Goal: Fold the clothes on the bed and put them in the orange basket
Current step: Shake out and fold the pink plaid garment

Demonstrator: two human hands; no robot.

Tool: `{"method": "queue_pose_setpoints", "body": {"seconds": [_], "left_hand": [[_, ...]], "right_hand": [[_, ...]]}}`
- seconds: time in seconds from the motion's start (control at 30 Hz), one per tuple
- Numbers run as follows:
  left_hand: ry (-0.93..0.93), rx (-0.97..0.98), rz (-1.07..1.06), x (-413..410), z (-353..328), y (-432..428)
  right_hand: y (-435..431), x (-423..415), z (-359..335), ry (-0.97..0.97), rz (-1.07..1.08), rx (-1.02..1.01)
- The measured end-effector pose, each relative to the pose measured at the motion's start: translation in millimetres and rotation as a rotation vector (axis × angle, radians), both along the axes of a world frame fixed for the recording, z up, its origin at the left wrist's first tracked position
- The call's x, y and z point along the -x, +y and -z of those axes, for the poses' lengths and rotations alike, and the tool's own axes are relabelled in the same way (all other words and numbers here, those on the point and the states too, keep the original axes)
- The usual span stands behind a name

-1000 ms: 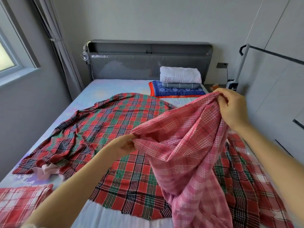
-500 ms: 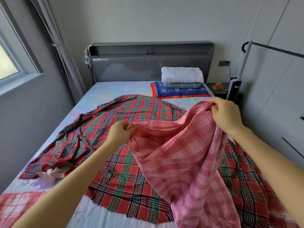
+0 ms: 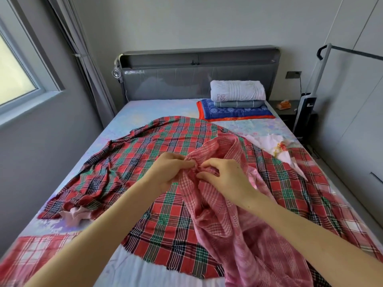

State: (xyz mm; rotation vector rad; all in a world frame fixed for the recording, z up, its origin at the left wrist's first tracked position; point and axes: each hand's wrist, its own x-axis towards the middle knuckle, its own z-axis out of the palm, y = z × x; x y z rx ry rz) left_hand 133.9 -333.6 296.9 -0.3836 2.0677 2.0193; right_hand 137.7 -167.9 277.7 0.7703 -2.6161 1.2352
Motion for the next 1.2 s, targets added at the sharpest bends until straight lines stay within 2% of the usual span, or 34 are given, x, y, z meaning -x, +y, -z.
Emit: {"method": "queue_pose_setpoints", "body": {"seconds": [0.17, 0.23, 0.33, 0.4, 0.57, 0.73, 0.87, 0.97, 1.2], "left_hand": [[0.013, 0.021, 0.001, -4, -4, 3], [-0.049, -0.091, 0.072, -7, -8, 1], [-0.201, -0.358, 0.129, -14, -11, -6], [-0.252, -0.422, 0.146, -18, -8, -9], [-0.182, -0.211, 0.042, -20, -1, -11], [0.148, 0.378, -0.172, -17, 1, -13], [0.263, 0.577, -0.082, -16, 1, -4], [0.228, 0.587, -0.020, -16, 2, -1], [0.003, 0.244, -0.005, -15, -4, 0]], "right_hand": [[-7, -2, 3, -0.079, -0.009, 0.006], [-8, -1, 5, -0.109, -0.015, 0.033], [-10, 3, 9, -0.146, 0.000, 0.079], [-10, 5, 13, -0.168, 0.011, 0.091], [-10, 5, 17, -0.249, -0.016, 0.117], [-9, 2, 12, -0.264, 0.034, 0.129], [-21, -6, 6, -0.268, 0.010, 0.170], [-26, -10, 3, -0.254, 0.003, 0.211], [-28, -13, 6, -0.204, -0.013, 0.156]]}}
